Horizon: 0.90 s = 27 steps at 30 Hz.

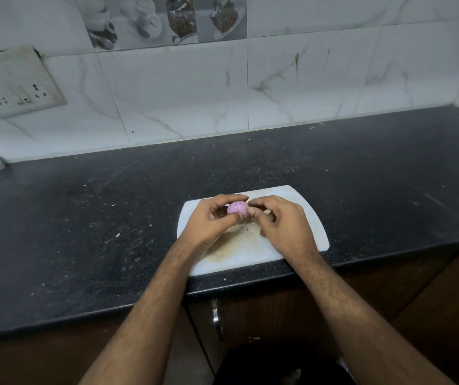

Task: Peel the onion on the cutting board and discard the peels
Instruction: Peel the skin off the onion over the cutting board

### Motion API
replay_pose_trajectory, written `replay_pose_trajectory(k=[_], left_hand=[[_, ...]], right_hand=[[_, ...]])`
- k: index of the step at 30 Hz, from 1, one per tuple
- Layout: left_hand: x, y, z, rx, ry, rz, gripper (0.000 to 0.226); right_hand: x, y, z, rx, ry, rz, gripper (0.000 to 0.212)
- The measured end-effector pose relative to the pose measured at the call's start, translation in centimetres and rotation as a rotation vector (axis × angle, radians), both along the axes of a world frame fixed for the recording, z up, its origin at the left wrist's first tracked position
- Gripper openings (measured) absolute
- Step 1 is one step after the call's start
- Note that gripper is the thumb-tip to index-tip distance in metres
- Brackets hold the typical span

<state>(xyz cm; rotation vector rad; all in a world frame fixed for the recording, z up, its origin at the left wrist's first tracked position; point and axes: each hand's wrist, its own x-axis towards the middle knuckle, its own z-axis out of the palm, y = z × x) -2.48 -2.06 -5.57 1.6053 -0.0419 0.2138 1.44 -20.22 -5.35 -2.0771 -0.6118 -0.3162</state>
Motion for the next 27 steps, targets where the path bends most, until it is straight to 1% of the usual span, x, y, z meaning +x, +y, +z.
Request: replay_pose_trajectory(k=[8,14,27], left_hand=[[0.03,-0.07,0.02,0.019,0.013,-0.003,0.027],[0.05,-0.04,-0.06,0.013,0.023,-0.006,0.026],[0.08,-0.02,-0.1,0.037,0.023,-0.014,0.031]], right_hand=[[0.03,-0.07,-0.2,-0.003,-0.029,0.001,0.018],[-0.06,0.07,-0.37,-0.044,-0.099,0.003,0.022],[-0.82,0.25,-0.27,-0.135,-0.238,-0.12,0.017]])
